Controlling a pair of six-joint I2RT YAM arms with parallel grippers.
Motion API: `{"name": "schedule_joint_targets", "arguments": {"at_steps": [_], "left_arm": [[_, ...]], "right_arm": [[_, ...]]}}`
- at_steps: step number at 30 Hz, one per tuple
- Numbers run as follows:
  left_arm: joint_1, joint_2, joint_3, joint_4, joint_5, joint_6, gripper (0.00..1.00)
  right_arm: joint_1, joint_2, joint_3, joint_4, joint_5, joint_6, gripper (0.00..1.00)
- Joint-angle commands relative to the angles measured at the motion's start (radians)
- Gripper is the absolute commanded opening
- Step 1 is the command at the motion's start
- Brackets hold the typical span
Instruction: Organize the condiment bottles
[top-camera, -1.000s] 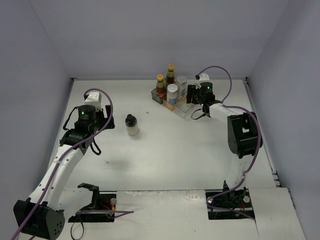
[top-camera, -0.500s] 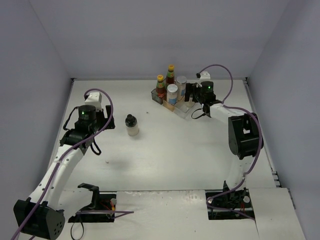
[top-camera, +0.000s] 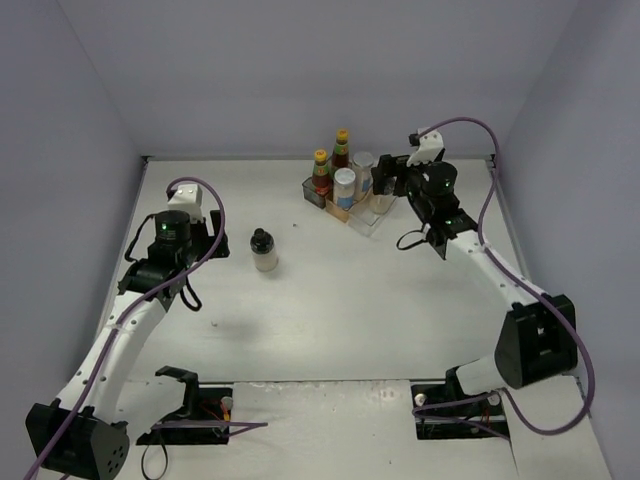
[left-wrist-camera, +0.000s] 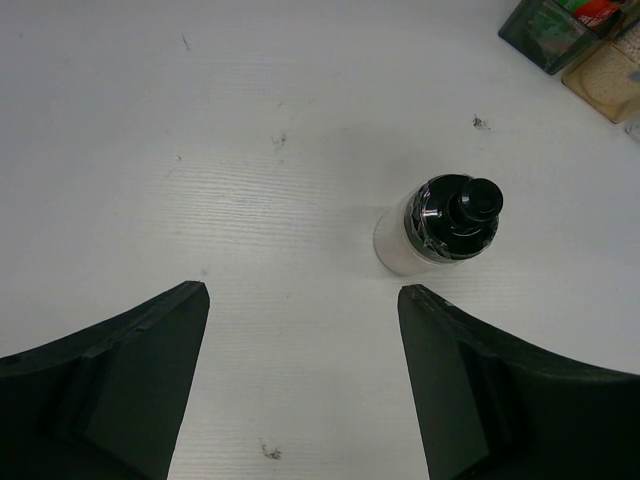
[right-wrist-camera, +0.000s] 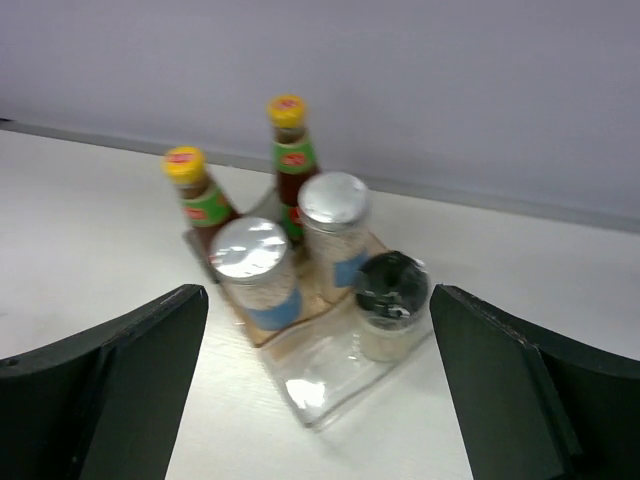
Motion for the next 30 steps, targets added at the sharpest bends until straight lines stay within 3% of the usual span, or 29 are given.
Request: {"name": "schedule_joint_targets", "arguments": {"at_steps": [1,7,13,21,30], "left_arm": [[0.006,-0.026,0.028,0.046,0.003,-0.002,0.77],[0.006,-0.039,0.024,0.052,-0.004,-0.002,0.77],[0.006,-0.046,0.018,0.058,-0.016,0.003,0.77],[0.007,-0.046,0.018,0.058,-0.02,0.004,0.77],[0.007,-0.046,0.022,0.053,-0.017,0.004,0.77]], "right_arm": [[0.081,-0.097,-0.042,0.056,-0.059,-0.018,1.0],[0.29,-0.083,-0.099,0.132,-0.042,0.033,1.0],[0.443,0.082,-0.047,0.204,-0.075,0.051,1.0],[0.523,0.337,0.089,0.221,-0.166,0.048,1.0],[0.54,0.5,0.246,0.195,-0.218,0.039,1.0]]}}
